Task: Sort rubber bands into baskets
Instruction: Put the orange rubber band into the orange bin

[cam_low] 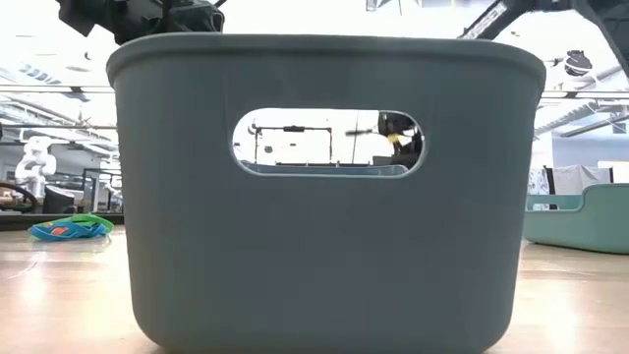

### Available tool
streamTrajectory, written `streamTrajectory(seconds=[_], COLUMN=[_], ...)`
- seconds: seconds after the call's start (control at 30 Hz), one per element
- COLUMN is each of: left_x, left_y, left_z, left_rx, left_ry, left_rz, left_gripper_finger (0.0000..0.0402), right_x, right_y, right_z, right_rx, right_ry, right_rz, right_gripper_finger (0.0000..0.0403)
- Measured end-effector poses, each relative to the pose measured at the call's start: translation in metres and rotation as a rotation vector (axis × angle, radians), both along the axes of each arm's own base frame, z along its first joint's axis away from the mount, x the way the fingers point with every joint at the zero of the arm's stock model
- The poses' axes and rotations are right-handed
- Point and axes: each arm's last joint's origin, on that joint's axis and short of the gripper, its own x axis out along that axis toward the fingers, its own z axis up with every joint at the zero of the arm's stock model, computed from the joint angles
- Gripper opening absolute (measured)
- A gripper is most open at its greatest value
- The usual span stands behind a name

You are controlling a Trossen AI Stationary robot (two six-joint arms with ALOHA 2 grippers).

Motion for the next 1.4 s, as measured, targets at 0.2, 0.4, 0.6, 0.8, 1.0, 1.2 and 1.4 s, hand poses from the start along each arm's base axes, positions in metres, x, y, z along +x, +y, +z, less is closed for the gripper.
streamTrajectory(seconds=[0.2, 0.4, 0.6, 0.8, 1.0, 1.2, 1.4], left_x=[0.002, 0.002, 0.002, 0.002, 0.002, 0.002, 0.002], left_y=[-0.001, -0.001, -0.001, -0.001, -0.001, -0.001, -0.001], left_z=[-0.001, -0.001, -0.001, -0.001, -0.001, -0.002, -0.002], left_rx=[-0.024, -0.025, -0.027, -0.029, -0.029, -0.029, -0.029], left_ry=[-0.002, 0.000, 0.002, 0.003, 0.003, 0.003, 0.003], left_rz=[-0.003, -0.001, 0.001, 0.002, 0.004, 0.004, 0.004], left_gripper_finger=[0.0092, 0.0092, 0.0092, 0.0093, 0.0093, 0.0093, 0.0093], right_x=[-0.005, -0.004, -0.010, -0.020, -0.024, -0.010, 0.001], right_y=[-0.010, -0.011, -0.012, -0.021, -0.023, -0.011, -0.002], right_z=[-0.020, -0.020, -0.010, -0.010, -0.010, -0.010, -0.010], right_rx=[0.061, 0.080, 0.053, 0.043, 0.084, 0.076, 0.070], right_ry=[0.042, 0.002, 0.011, 0.029, 0.006, -0.007, -0.015], right_rz=[-0.015, 0.003, -0.002, -0.035, -0.071, -0.045, -0.012], right_gripper_finger=[0.0178, 0.0178, 0.0177, 0.0160, 0.0143, 0.0141, 0.0141])
